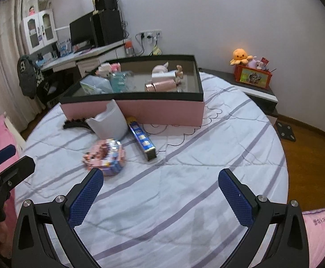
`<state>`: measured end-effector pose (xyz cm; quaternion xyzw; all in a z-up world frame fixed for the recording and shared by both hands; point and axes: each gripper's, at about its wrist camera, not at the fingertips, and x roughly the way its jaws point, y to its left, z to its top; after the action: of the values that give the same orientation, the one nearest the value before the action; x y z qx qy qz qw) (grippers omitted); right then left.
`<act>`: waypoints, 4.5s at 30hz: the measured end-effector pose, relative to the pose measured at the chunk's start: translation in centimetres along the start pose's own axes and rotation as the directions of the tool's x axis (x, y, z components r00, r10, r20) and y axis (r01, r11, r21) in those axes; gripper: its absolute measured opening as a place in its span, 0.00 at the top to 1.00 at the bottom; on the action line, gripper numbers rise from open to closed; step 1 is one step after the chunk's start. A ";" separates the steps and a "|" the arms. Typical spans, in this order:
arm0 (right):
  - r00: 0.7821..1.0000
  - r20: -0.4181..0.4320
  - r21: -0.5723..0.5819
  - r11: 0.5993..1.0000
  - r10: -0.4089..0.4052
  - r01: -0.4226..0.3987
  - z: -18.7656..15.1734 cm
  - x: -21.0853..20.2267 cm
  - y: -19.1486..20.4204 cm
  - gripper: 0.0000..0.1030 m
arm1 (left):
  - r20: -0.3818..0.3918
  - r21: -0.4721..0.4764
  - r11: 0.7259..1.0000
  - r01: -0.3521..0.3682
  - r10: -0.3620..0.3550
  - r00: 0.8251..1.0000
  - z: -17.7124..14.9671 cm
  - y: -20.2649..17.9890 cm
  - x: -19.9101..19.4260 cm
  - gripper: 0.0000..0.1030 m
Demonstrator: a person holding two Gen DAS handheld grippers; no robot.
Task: Organize rigid objects
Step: 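Withdraw both tools from the box back over the bed items, then grasp the pink pixel block figure with the left tool while the right tool grasps the blue box, then carry both items over the pink box and open both tools, then withdraw both tools from the box back over the bed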
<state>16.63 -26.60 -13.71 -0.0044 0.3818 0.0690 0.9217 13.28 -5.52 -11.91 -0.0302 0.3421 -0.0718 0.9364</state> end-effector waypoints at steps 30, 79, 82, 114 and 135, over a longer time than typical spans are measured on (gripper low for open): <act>0.995 -0.097 -0.111 0.993 0.029 -0.040 1.4 4.8 -3.1 0.00 | -0.196 0.033 0.995 0.098 -0.090 0.976 0.6 -2.8 8.2 0.38; 0.968 0.134 -0.147 0.970 0.213 -0.193 9.4 -1.0 0.8 0.85 | 0.098 0.041 0.994 0.100 -0.103 0.990 9.7 2.6 1.4 0.38; 0.962 0.160 -0.122 0.972 0.221 -0.203 12.0 -0.4 0.2 0.85 | 0.120 0.046 0.994 0.101 -0.106 0.987 12.4 2.2 2.3 0.38; 0.956 -0.100 -0.014 0.961 0.275 -0.278 22.2 16.9 0.0 0.85 | -0.181 0.012 0.999 0.050 -0.048 0.982 23.1 4.6 23.7 0.38; 0.972 0.133 0.146 0.967 0.192 -0.211 18.4 5.0 -2.4 0.00 | 0.069 0.038 0.999 0.014 -0.017 0.997 19.6 5.1 7.5 0.00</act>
<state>33.37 -27.22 -4.33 0.1121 0.3293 0.1318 0.9282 32.16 -1.46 -2.25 -0.0179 0.3075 -0.0842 0.9476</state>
